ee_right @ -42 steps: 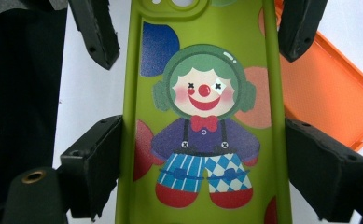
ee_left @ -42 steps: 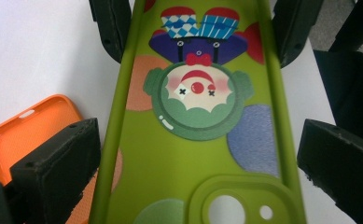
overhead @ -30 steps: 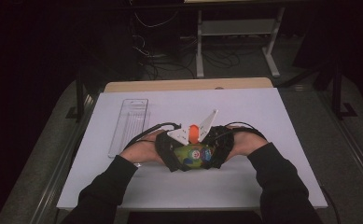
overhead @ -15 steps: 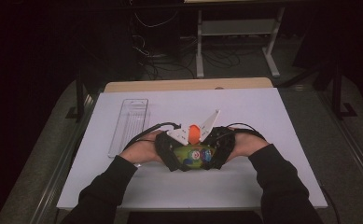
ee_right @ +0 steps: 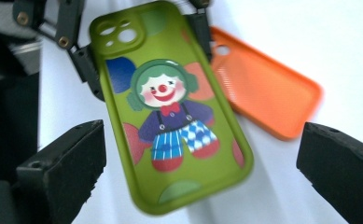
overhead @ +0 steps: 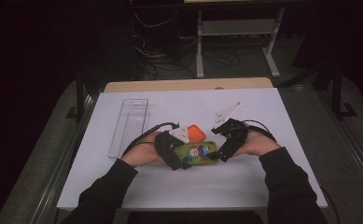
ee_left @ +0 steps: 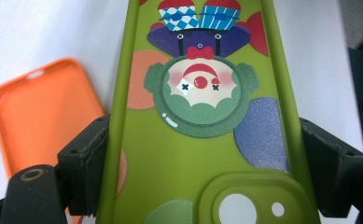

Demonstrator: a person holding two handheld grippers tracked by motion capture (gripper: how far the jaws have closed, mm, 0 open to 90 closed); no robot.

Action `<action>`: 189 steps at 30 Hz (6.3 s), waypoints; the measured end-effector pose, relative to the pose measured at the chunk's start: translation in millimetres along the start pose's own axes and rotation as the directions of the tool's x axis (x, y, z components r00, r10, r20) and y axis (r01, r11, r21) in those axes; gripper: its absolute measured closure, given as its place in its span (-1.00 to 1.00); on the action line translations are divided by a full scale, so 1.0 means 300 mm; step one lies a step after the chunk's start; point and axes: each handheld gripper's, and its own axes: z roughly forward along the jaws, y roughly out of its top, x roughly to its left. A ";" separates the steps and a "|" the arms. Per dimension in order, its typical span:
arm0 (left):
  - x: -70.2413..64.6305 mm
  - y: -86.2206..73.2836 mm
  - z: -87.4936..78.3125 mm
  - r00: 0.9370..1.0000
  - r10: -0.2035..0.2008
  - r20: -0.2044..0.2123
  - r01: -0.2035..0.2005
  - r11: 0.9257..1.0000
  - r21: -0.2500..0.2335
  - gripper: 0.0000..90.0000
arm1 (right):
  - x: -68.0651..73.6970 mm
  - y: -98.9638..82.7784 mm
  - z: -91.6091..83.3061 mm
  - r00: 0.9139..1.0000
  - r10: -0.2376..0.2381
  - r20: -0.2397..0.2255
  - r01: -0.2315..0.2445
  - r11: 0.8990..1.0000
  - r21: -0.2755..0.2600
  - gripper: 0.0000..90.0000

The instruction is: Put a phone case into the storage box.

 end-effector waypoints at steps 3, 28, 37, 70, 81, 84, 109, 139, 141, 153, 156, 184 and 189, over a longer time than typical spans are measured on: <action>0.003 -0.004 0.001 0.999 -0.039 -0.031 0.039 0.999 -0.001 -0.64 | -0.007 -0.020 -0.019 0.997 0.061 0.043 -0.060 0.998 -0.025 -1.00; 0.041 -0.025 -0.035 0.950 -0.260 -0.172 0.259 0.965 -0.032 -0.64 | 0.052 -0.226 -0.030 0.896 0.405 0.181 -0.361 0.903 -0.234 -1.00; 0.046 -0.027 -0.038 0.940 -0.283 -0.192 0.283 0.959 -0.027 -0.64 | 0.085 -0.271 0.003 0.842 0.463 0.277 -0.392 0.878 -0.276 -1.00; 0.049 -0.032 -0.048 0.942 -0.287 -0.172 0.284 0.958 -0.040 -0.64 | 0.116 -0.248 0.034 0.839 0.226 0.495 -0.151 0.971 -0.187 -1.00; 0.047 -0.031 -0.050 0.942 -0.288 -0.170 0.285 0.958 -0.043 -0.64 | 0.132 -0.235 0.025 0.804 0.120 0.583 -0.040 0.988 -0.149 -1.00; 0.047 -0.031 -0.050 0.942 -0.288 -0.171 0.285 0.958 -0.043 -0.64 | 0.138 -0.232 0.028 0.793 0.091 0.603 -0.015 0.991 -0.130 -1.00; 0.043 -0.026 -0.045 0.941 -0.295 -0.164 0.289 0.955 -0.061 -0.64 | 0.173 -0.216 0.050 0.690 -0.150 0.708 0.168 0.985 0.046 -1.00; 0.042 -0.019 -0.051 0.943 -0.291 -0.160 0.286 0.957 -0.051 -0.64 | 0.229 -0.207 0.106 0.451 -0.486 0.749 0.390 0.862 0.325 -1.00; 0.044 -0.019 -0.057 0.949 -0.271 -0.161 0.270 0.962 -0.033 -0.64 | 0.229 -0.205 0.109 0.421 -0.524 0.741 0.415 0.837 0.356 -1.00; 0.037 -0.010 -0.051 0.949 -0.276 -0.149 0.271 0.961 -0.055 -0.64 | 0.252 -0.203 0.150 0.329 -0.606 0.724 0.459 0.773 0.439 -1.00; 0.037 -0.007 -0.052 0.950 -0.273 -0.149 0.267 0.962 -0.056 -0.64 | 0.255 -0.199 0.149 0.305 -0.617 0.726 0.470 0.760 0.449 -1.00; 0.026 0.019 -0.037 0.960 -0.242 -0.144 0.238 0.970 -0.045 -0.64 | 0.306 -0.121 0.264 0.154 -0.691 0.706 0.585 0.640 0.499 -0.16; 0.025 0.021 -0.032 0.961 -0.238 -0.144 0.235 0.971 -0.042 -0.64 | 0.303 -0.116 0.279 0.162 -0.697 0.698 0.598 0.632 0.492 0.09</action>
